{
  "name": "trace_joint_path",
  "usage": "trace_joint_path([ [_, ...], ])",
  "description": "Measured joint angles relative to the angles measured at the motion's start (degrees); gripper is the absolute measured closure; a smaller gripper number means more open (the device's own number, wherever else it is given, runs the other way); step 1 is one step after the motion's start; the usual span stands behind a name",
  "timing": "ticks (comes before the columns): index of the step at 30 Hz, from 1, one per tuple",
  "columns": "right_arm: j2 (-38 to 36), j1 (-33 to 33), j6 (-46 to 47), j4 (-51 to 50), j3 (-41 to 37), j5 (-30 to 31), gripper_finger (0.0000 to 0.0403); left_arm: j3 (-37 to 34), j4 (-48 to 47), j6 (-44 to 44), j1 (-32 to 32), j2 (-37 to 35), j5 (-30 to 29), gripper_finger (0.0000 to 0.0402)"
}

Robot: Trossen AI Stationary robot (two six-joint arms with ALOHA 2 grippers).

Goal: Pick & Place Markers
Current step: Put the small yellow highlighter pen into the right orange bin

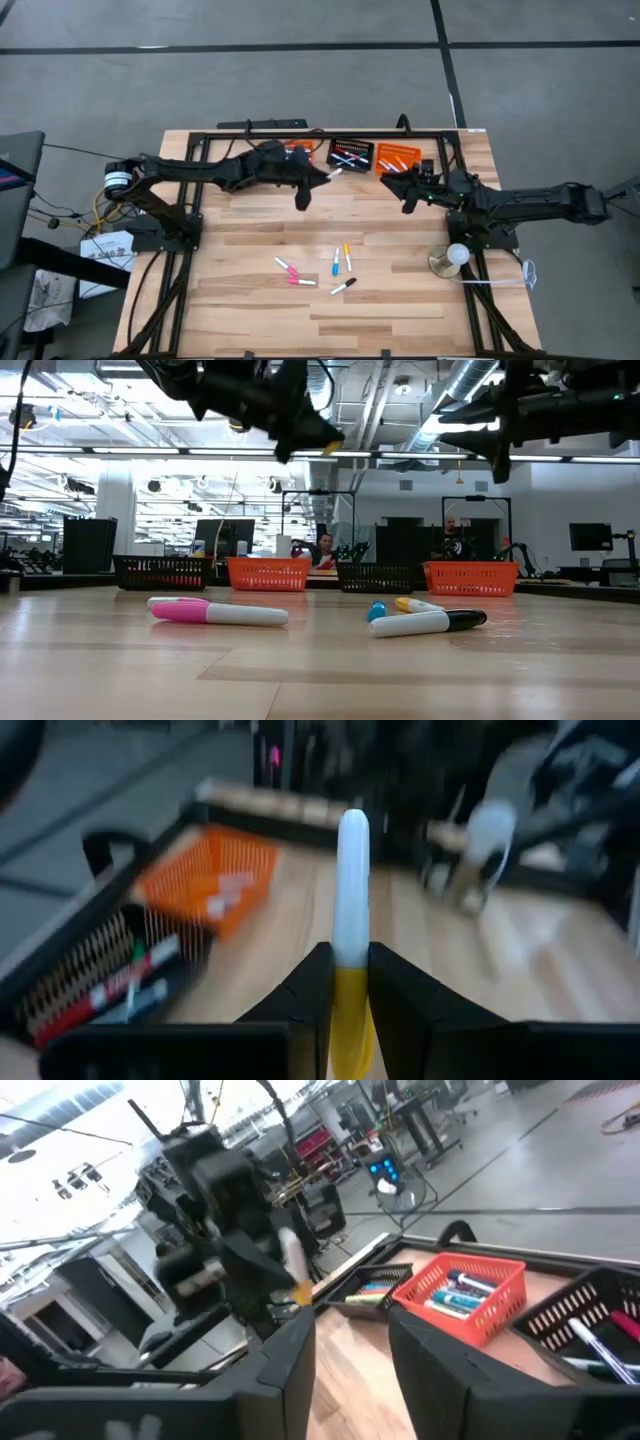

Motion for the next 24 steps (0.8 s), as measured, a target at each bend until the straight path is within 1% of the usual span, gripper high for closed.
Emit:
trace_joint_path([
  [3,4.24,-0.35,-0.06,4.69,0.0,0.03,0.0262,0.08,4.78,-2.07,-0.09,-0.23,0.15,0.0344],
  [6,9.15,-0.35,-0.14,9.68,0.67,0.07,0.0228,0.07,7.85,-4.13,-0.09,-0.19,0.72,0.0345],
  [9,14.26,-0.35,-2.82,12.41,3.74,0.07,0.0195,0.08,10.01,-4.63,-0.08,-0.18,0.7,0.0345],
  [12,19.68,-0.35,-6.44,12.4,8.2,0.09,0.0174,0.91,11.18,-5.7,-0.17,-0.17,0.7,0.0345],
  [16,24.77,-0.91,-11.96,12.36,13.44,1.3,0.0166,1.31,11.09,-5.68,-0.17,-0.18,0.72,0.0345],
  [19,26.5,-1.72,-12.81,12.36,15.91,0.96,0.0166,1.35,11.11,-5.67,-0.11,-0.28,0.72,0.0345],
  [24,27.35,-2.29,-13.68,11.92,18.26,-4.07,0.0165,1.36,11.11,-5.65,-0.11,-0.3,0.74,0.0345],
])
